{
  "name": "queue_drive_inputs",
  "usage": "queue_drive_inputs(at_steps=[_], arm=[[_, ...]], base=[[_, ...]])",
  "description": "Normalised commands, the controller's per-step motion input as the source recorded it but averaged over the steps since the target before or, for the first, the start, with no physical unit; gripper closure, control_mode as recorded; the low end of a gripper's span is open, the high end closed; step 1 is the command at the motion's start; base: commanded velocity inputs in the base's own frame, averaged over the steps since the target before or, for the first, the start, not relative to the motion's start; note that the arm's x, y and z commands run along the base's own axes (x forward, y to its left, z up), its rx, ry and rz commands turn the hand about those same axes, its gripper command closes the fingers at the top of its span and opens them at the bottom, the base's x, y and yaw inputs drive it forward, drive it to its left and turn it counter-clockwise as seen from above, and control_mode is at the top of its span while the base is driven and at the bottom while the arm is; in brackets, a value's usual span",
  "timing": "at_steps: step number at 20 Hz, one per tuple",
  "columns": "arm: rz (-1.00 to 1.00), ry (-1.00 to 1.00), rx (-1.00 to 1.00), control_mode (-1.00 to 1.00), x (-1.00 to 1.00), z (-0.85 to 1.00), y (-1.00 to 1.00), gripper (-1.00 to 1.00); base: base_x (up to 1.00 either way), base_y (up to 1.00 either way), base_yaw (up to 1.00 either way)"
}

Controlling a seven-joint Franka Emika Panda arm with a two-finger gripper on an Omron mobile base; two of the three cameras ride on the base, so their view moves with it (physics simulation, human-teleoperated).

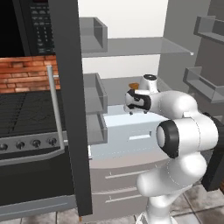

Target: Fully open the fridge drawer.

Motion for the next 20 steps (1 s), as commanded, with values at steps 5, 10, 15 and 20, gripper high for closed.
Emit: queue_drive_inputs(at_steps=[5,10,15,20], arm=[[0.0,0.0,0.0,-1.0,-0.01,-0.28,0.0,-1.0],[0.0,0.02,0.0,-1.0,-0.32,-0.31,0.0,-1.0],[0.0,0.04,0.0,-1.0,-0.84,-0.29,-0.01,-1.0],[0.0,0.0,0.0,-1.0,-1.0,-0.36,-0.13,-1.0]], base=[[0.0,0.0,0.0],[0.0,0.0,0.0],[0.0,0.0,0.0],[0.0,0.0,0.0]])
